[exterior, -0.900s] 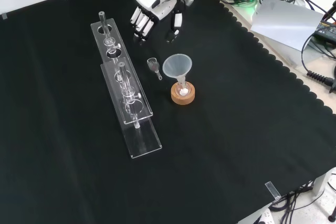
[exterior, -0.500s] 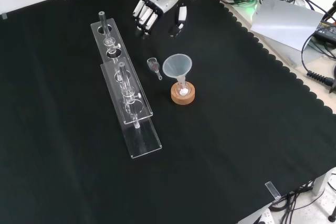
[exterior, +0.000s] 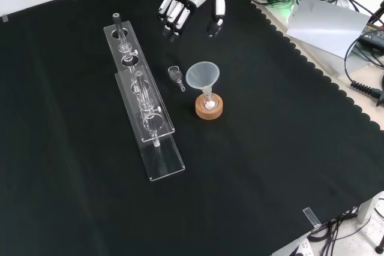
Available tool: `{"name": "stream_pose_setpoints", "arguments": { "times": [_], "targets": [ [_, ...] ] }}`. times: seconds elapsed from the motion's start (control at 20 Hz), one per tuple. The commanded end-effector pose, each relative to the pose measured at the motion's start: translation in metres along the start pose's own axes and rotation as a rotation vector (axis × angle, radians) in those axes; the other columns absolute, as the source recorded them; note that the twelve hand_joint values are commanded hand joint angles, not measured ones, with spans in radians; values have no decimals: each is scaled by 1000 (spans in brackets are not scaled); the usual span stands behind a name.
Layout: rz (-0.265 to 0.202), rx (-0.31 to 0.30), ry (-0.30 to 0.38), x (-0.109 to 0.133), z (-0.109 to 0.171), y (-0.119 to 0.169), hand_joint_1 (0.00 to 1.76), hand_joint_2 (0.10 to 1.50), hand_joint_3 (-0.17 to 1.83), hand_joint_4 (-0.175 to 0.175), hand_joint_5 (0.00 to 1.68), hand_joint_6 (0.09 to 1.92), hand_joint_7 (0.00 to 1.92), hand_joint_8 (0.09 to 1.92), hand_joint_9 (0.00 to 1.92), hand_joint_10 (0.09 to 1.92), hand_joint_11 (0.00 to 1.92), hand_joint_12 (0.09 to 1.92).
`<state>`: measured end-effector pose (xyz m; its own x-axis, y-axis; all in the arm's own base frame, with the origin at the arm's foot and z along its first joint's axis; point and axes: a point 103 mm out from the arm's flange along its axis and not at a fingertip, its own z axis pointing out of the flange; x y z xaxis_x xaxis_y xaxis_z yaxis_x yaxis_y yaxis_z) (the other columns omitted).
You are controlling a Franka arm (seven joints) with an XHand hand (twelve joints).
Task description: Remove the funnel from the round-bottom flask.
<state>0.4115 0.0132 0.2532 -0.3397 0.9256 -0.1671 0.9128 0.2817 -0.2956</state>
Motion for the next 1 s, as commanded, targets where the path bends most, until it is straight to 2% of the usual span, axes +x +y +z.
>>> {"name": "stream_pose_setpoints", "arguments": {
  "times": [0.05, 0.25, 0.6, 0.9, 1.0],
  "targets": [
    [-83, 28, 25, 27, -21, 8, 613, 703, 500, -60, 64, 87, 74, 685, 416, 677, 253, 1387],
    [-122, 48, 28, 42, -23, 19, 572, 694, 462, -61, 9, 87, 5, 660, 313, 729, 216, 1414],
    [-178, 81, 43, 60, -20, 34, 476, 685, 360, -75, 0, 87, 0, 679, 310, 770, 265, 1423],
    [-195, 114, 33, 67, -16, 43, 417, 695, 267, -47, 0, 87, 0, 679, 328, 772, 343, 1397],
    [-194, 126, 25, 68, -13, 47, 410, 703, 242, -39, 0, 87, 0, 621, 291, 772, 348, 1392]
  ]
}}
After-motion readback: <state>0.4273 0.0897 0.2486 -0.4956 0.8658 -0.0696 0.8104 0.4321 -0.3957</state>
